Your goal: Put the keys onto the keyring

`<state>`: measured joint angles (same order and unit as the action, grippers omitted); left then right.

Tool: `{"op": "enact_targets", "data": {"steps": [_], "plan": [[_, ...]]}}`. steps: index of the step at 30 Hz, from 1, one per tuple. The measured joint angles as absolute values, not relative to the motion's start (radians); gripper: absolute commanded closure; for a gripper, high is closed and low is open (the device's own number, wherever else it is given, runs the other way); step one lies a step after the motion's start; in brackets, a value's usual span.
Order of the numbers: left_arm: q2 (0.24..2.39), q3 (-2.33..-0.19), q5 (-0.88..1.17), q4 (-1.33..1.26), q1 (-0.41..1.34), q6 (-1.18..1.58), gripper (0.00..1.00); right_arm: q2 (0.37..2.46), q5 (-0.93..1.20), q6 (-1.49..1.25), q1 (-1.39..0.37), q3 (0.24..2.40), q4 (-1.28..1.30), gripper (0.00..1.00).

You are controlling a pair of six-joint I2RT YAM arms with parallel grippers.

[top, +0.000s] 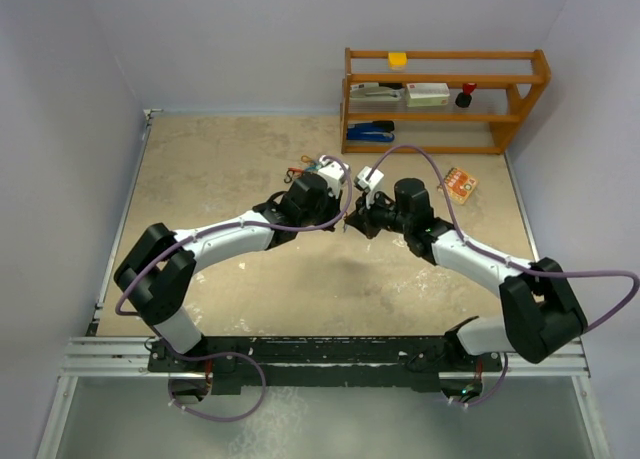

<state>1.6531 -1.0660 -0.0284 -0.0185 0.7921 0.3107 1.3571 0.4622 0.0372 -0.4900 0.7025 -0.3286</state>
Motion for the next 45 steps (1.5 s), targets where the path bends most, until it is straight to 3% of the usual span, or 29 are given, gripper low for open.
{"op": "enact_targets", "data": {"steps": [45], "plan": [[1.654, -1.070, 0.022, 0.016, 0.792, 0.294, 1.00, 1.381, 0.361, 0.025, -0.492, 0.703, -0.342, 1.00]]}}
